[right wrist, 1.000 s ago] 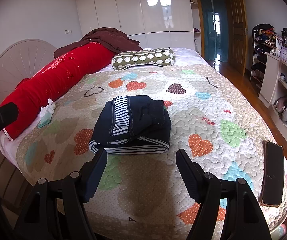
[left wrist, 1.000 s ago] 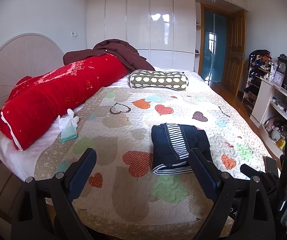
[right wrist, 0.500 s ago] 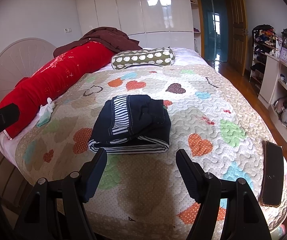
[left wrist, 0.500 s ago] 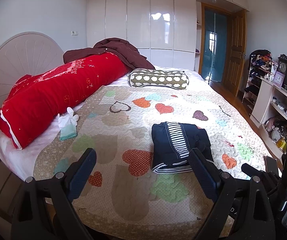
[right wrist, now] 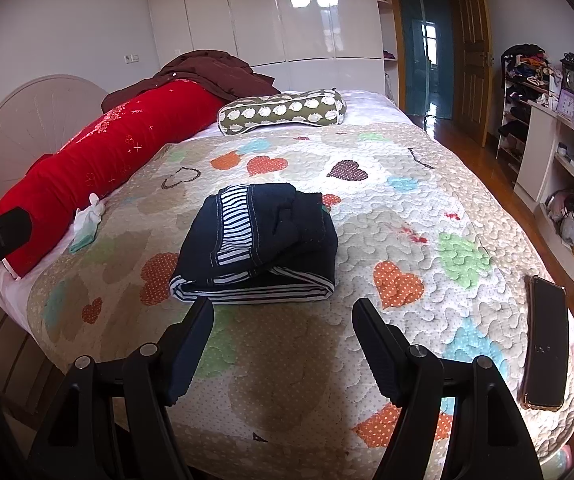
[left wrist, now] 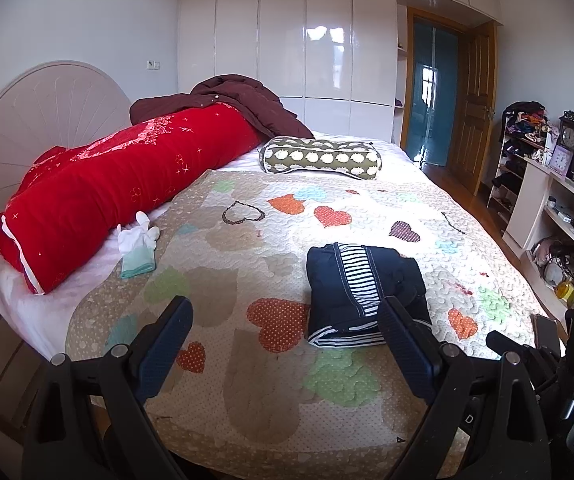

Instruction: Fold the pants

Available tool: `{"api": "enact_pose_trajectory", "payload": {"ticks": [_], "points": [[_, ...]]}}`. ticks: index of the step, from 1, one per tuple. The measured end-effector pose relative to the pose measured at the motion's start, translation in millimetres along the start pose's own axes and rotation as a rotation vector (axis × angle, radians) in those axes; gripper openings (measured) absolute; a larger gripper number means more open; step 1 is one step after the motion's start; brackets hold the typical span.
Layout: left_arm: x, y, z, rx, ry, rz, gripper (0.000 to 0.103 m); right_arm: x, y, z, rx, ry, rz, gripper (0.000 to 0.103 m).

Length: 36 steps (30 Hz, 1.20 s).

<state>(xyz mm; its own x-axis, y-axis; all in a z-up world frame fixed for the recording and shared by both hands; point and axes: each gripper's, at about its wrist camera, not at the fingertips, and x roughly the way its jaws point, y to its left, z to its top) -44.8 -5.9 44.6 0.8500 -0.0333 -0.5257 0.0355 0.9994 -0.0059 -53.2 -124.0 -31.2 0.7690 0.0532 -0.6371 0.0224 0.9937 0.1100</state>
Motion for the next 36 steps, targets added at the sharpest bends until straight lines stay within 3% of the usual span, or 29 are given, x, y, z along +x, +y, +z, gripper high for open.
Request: {"api": "enact_pose_trajectory", "payload": {"ticks": [5,10,13,21,26,27,29,32,36], "points": [[22.6,1.4,2.3,-0.003,0.054,-0.047,0.094,7.1,-7.1,2.8,0.006,0.015,0.022,0.077],[87.3,13.2,9.7,-0.025,0.13,-0.042,0.094,38.5,-40.7,24.8,0.05,0.046,0.008,0.077],[132.1,15.2,10.6,-0.055,0.221,-0.113,0.094,62.4,-69.3,42.1,0.108,0.069,0.028,0.077],[237.9,25.2,7.5,-0.226,0.427,-0.312,0.094,152.9,-103.6,67.7,0.327,0.223,0.304,0.078],[270.1,5.9,2.0,-0.237,0.517,-0.433,0.093,200.9,-99.8,68.0,0.405,0.289,0.388,0.078],[274.0,-0.2,0.3,-0.233,0.539,-0.461,0.089,205.0,-98.6,68.2,0.415,0.289,0.422,0.066],[280.2,-11.6,-2.4,-0.239,0.584,-0.515,0.043,210.8,-95.5,70.0,0.434,0.304,0.497,0.037],[278.4,-20.4,7.1,-0.235,0.573,-0.507,0.034,205.6,-89.2,79.2,0.409,0.298,0.507,0.028],[275.6,-24.9,34.5,-0.211,0.523,-0.516,0.033,191.1,-88.1,98.9,0.392,0.249,0.519,0.027]]}}
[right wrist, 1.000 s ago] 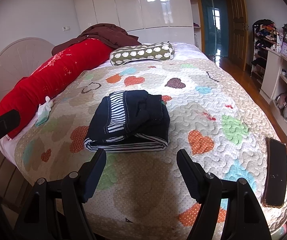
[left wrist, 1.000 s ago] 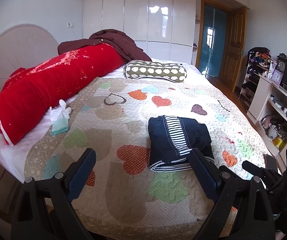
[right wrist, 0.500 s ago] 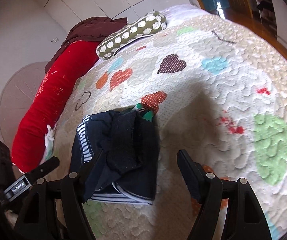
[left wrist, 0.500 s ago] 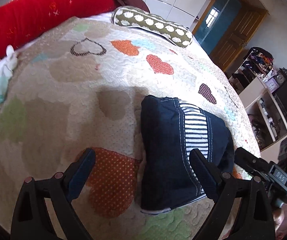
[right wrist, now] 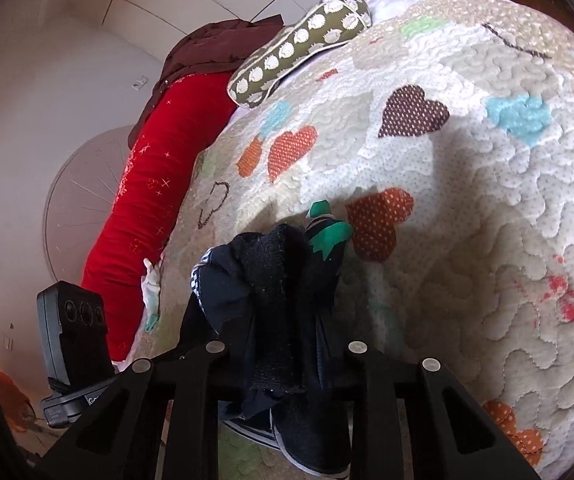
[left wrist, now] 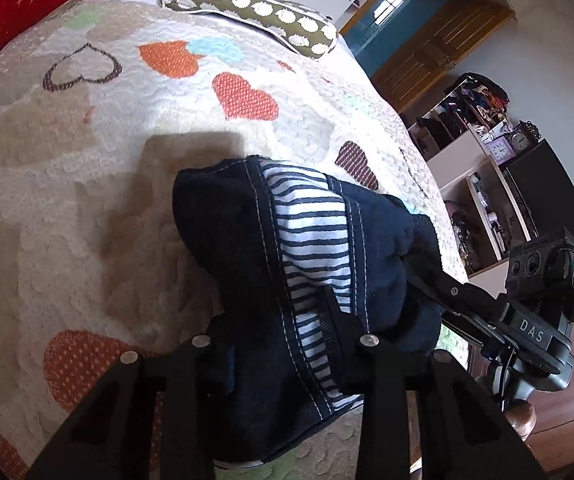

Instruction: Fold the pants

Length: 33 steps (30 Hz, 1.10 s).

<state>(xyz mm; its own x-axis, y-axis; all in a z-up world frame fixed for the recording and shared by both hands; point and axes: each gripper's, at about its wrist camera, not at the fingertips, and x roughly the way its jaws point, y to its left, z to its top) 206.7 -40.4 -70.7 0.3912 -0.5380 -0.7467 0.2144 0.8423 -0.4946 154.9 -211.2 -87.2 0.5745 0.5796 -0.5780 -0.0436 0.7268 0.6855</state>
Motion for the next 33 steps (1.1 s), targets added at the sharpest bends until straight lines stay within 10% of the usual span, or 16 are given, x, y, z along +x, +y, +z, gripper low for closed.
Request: {"api": "enact_pose_trajectory", "payload": {"ticks": [6,12,16,20,23,26,33], "points": [[14.4,3.7,25.3,-0.003,0.003,0.154,0.039,6.7,-8.8,24.5,0.03,-0.037,-0.097,0.046],[-16.6,13.6,-0.3,-0.042,-0.049,0.126,0.043,-30.4,-20.9,38.2,0.029,-0.128,-0.155,0.046],[-19.0,3.6,-15.6,-0.026,-0.073,0.11,0.048,-34.5,-2.2,54.7,0.057,-0.123,0.018,0.046],[15.6,-4.1,-21.8,0.007,-0.011,0.148,0.053,25.6,16.9,61.6,0.083,0.07,0.174,0.047],[25.4,-3.6,-26.2,0.018,-0.013,0.169,0.053,70.3,2.8,60.5,0.126,0.169,0.082,0.045],[23.3,-1.2,-22.7,0.01,-0.014,0.147,0.054,81.0,-14.9,69.6,0.123,0.136,-0.08,0.019],[2.6,1.0,-32.7,-0.011,-0.028,0.128,0.054,27.7,26.3,58.4,-0.006,0.02,-0.026,0.037]]}}
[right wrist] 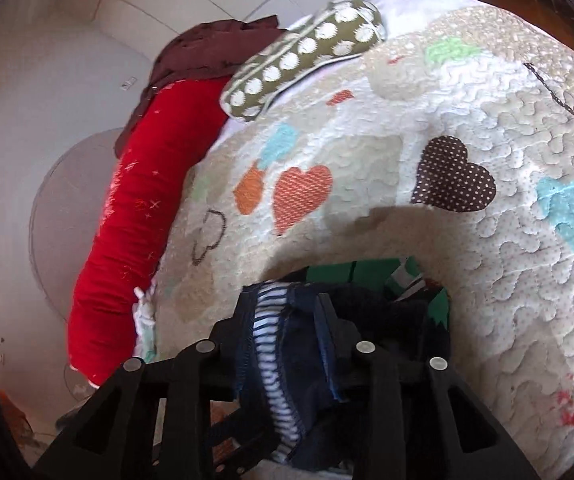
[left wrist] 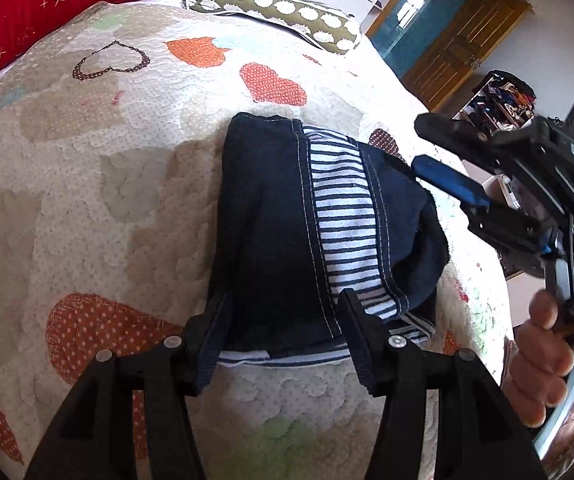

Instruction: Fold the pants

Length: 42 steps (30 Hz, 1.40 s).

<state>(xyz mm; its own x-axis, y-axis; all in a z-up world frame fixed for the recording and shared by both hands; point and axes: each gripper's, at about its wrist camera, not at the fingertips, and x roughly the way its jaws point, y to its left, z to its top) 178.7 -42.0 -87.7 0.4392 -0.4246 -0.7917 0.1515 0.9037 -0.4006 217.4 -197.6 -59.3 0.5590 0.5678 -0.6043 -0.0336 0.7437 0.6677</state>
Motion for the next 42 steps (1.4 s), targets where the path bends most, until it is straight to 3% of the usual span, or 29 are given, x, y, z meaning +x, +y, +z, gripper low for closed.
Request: {"api": "enact_pose_trajectory", "payload": {"ticks": [4,8,10,13,17,21,26,32,34,38,42], "points": [[-29.9,3.4,-12.2,-0.013,-0.054,0.016,0.054,-14.2,-10.5,-34.0,0.067,0.024,0.097,0.039],[-63.1,4.0,-22.3,-0.015,-0.131,0.073,0.056,-9.0,-37.5,-54.3,0.108,0.03,0.042,0.039],[-80.5,0.3,-28.4,0.002,-0.187,0.113,0.059,-19.1,-41.7,-60.2,0.116,0.0,0.056,0.039],[-104.3,-8.9,-36.5,0.027,-0.287,0.187,0.07,-38.6,-30.0,-72.3,0.07,-0.041,0.039,0.049],[-130.0,-23.7,-51.5,0.07,-0.393,0.269,0.078,-63.0,-6.4,-100.9,-0.049,-0.095,-0.069,0.054],[-149.4,-41.4,-66.1,0.123,-0.477,0.331,0.087,-83.5,17.1,-133.3,-0.176,-0.179,-0.245,0.062],[-172.1,-54.9,-85.4,0.158,-0.558,0.382,0.093,-104.6,29.7,-167.9,-0.241,-0.251,-0.408,0.067],[-197.9,-63.5,-104.6,0.181,-0.615,0.408,0.095,-115.6,43.5,-194.0,-0.282,-0.261,-0.444,0.067],[-209.6,-65.6,-111.4,0.173,-0.633,0.412,0.101,-122.8,51.7,-202.3,-0.302,-0.278,-0.446,0.068],[-222.8,-68.2,-119.3,0.175,-0.657,0.42,0.103,-132.9,64.7,-213.4,-0.331,-0.306,-0.447,0.074],[-215.7,-69.9,-121.1,0.21,-0.614,0.409,0.103,-127.5,68.2,-214.5,-0.346,-0.307,-0.467,0.074]]}}
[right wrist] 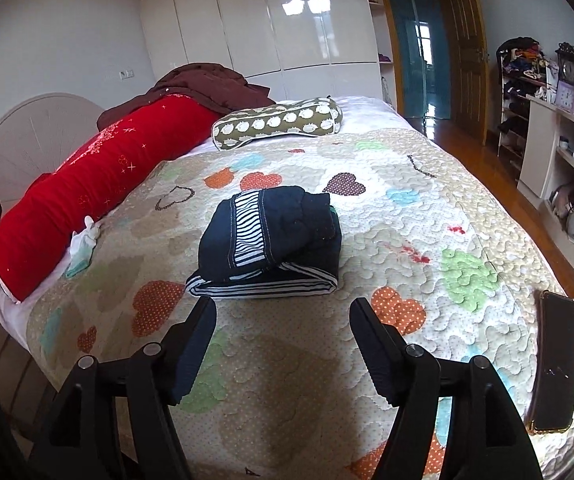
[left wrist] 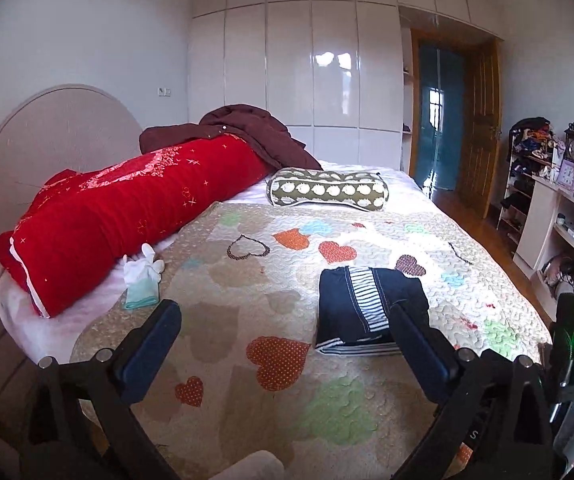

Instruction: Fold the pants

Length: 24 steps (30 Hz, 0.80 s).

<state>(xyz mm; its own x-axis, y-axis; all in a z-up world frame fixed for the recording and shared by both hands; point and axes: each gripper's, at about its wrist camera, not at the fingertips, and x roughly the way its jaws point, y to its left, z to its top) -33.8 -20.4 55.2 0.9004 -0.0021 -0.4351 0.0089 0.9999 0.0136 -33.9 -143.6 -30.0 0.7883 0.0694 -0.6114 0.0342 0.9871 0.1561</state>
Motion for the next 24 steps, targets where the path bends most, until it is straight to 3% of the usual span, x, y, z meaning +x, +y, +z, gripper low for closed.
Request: {"api": "enact_pose_trajectory", "payload": {"ticks": [6,24], "points": [[16.9,1.7,-8.0,-0.031,0.097,-0.045,0.103,9.9,-5.2,-6.9,0.033,0.049,-0.017,0.074],[29.2,-11.8,-26.6,0.038,0.149,-0.031,0.103,17.4,-2.2,-14.8,0.015,0.069,-0.056,0.074]]}}
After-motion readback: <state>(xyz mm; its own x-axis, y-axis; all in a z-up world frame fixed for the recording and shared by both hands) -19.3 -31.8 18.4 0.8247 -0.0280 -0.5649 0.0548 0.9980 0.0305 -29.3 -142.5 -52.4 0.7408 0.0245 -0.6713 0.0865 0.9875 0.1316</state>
